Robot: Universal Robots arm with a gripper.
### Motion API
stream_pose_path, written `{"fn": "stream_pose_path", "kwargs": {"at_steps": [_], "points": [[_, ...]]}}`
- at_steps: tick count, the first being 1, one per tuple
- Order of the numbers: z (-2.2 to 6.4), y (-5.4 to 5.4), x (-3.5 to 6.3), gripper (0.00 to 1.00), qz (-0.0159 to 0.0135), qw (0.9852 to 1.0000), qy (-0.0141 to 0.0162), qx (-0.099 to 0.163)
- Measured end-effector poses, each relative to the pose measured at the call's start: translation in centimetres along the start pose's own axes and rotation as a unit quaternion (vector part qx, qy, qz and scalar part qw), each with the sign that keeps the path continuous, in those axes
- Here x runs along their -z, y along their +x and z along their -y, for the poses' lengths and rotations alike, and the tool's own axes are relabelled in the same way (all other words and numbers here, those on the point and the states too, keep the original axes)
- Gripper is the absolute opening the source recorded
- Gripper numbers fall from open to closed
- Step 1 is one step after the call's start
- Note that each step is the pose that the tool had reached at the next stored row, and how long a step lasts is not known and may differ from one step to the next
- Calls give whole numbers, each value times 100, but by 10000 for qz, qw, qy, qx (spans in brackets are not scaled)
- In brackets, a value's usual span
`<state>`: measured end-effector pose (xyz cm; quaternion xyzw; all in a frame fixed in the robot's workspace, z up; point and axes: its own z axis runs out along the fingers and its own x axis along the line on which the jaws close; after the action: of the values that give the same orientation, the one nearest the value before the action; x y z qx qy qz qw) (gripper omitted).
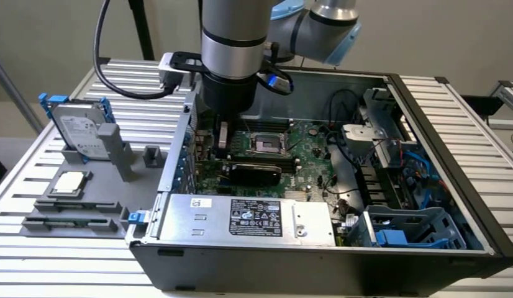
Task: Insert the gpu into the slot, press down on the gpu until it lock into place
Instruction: 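Press down on the gpu until it lock into place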
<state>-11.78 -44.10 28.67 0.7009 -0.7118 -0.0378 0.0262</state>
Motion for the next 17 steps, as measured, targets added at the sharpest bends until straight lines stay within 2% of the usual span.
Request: {"fn": "stream_pose_path", "kwargs": {"at_steps": [8, 17], "points": [[-55, 0, 19, 11, -4, 9998, -207, 8], [-106, 1, 34, 11, -9, 9991, -418, 12]]}}
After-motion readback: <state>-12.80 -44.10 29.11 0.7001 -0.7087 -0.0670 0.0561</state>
